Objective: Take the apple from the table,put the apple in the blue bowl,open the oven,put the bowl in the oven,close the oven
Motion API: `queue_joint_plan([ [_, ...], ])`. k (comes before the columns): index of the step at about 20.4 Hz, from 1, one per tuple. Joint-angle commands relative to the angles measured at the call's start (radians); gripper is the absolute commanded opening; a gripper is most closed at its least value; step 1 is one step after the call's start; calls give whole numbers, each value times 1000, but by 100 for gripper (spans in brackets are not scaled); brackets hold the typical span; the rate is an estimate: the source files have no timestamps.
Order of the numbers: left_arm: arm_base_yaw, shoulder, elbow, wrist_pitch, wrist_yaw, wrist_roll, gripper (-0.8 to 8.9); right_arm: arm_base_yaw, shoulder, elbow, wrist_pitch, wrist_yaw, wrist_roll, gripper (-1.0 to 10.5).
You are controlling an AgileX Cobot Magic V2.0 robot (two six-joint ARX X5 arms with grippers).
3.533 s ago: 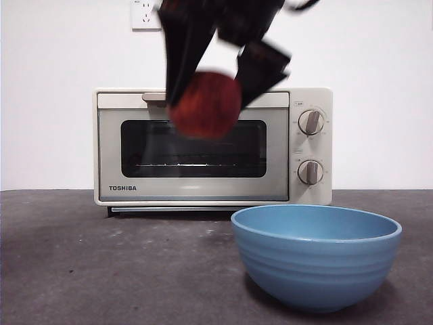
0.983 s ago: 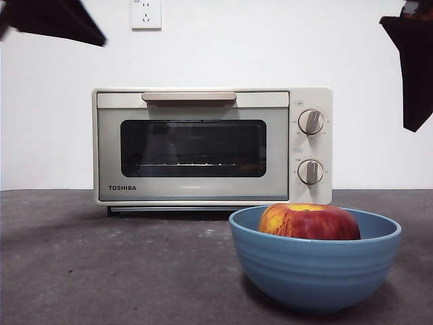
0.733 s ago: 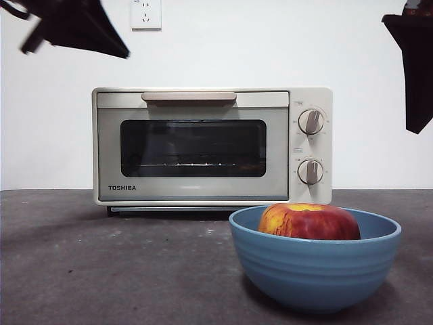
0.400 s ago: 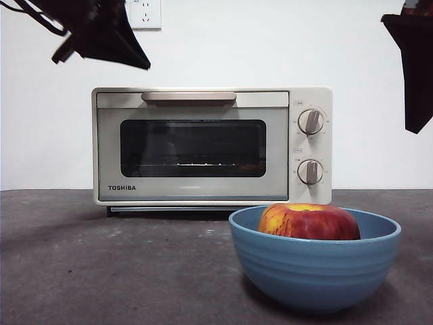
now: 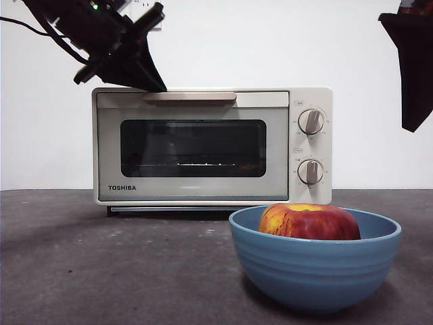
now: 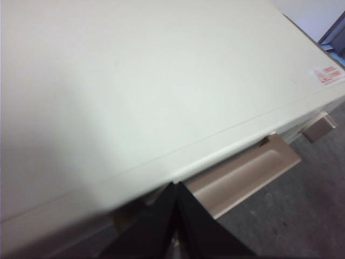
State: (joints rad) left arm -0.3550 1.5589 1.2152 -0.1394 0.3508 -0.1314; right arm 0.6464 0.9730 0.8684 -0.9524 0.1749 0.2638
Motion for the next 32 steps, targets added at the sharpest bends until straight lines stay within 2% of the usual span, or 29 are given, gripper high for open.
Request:
queue_joint_plan([
  [1,-15,29,24,5,-32,37,7,6,6,16,9,-2,14,440],
  [6,-31,33,24,-5,-42,48,7,6,6,16,10,-2,14,440],
  [15,-108,33,24,-144,-41,69,7,6,6,16,9,-3,14,440],
  [32,-240,33,24,-536,-40,80,7,6,6,16,9,-22,14,440],
])
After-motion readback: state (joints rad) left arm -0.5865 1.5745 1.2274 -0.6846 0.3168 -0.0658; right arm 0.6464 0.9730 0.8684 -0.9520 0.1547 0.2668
